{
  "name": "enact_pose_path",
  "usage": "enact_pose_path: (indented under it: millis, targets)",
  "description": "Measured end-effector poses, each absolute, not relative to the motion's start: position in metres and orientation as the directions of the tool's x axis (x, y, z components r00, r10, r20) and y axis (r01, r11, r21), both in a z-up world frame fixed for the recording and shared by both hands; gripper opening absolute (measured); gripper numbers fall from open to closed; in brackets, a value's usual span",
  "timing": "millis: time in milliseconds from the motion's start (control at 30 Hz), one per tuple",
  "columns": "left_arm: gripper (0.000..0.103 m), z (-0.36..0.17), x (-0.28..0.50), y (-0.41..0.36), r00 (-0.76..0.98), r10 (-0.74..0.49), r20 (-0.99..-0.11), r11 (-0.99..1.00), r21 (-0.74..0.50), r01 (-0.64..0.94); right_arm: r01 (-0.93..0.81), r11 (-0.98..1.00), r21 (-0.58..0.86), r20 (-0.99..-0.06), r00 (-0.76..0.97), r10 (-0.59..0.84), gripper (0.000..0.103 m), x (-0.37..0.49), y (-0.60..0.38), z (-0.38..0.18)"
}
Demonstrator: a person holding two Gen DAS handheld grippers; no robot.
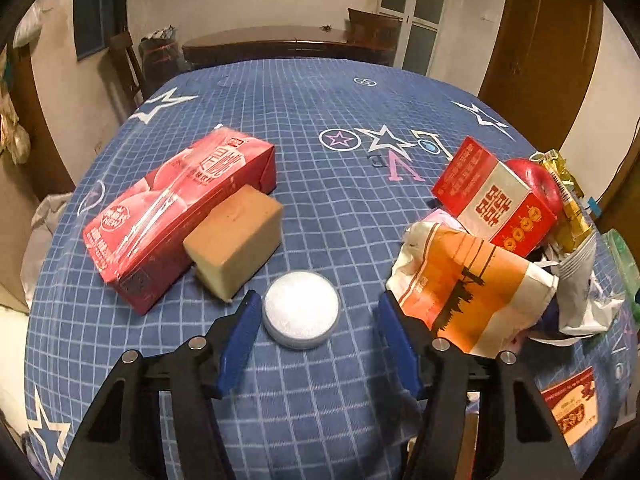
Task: Collect trash
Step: 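Grasp the white round lid with the left gripper while the right grasps the white-blue snack bag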
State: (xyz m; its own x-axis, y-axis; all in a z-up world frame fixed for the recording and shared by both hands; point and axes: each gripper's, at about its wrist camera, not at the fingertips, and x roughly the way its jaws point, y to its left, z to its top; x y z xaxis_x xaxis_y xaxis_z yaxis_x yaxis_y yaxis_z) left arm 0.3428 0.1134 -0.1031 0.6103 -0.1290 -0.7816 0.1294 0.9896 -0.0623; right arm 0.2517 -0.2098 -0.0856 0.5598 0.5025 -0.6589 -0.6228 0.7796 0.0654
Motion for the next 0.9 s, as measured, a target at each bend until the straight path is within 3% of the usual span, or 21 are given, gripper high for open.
enact_pose_path:
  millis: [67, 333, 600, 667, 700, 733, 900]
  targets:
    - [0.041, -0.105, 0.345, 0.11, 0.617, -0.113, -0.779, 0.991, -0.047, 0.122, -0.648, 0.76, 0.051, -0.679, 0.536, 0.502, 0.07, 0.265, -0.194, -0.088]
    - [0.041, -0.119, 0.327, 0.089, 0.627, -0.133, -0.767, 0.986, -0.04, 0.159, -0.689, 0.724, -0.041, -0.767, 0.486, 0.419, 0.07, 0.32, -0.149, -0.099]
    - [0.041, -0.122, 0.32, 0.089, 0.625, -0.169, -0.762, 0.982, -0.077, 0.172, -0.725, 0.687, 0.056, -0.828, 0.35, 0.437, 0.069, 0.343, -0.137, -0.117]
    - [0.041, -0.123, 0.319, 0.09, 0.625, -0.18, -0.759, 0.981, -0.092, 0.172, -0.723, 0.686, 0.085, -0.82, 0.34, 0.46, 0.052, 0.341, -0.138, -0.118]
    - [0.041, -0.123, 0.318, 0.091, 0.626, -0.184, -0.758, 0.98, -0.097, 0.171, -0.715, 0.694, 0.083, -0.808, 0.359, 0.467, 0.049, 0.338, -0.14, -0.115]
    - [0.041, -0.123, 0.315, 0.092, 0.629, -0.186, -0.755, 0.98, -0.099, 0.17, -0.707, 0.701, 0.088, -0.792, 0.377, 0.48, 0.038, 0.334, -0.143, -0.11]
    - [0.041, -0.118, 0.298, 0.095, 0.666, -0.183, -0.723, 0.982, -0.101, 0.16, -0.68, 0.728, 0.088, -0.732, 0.452, 0.51, 0.033, 0.31, -0.158, -0.095]
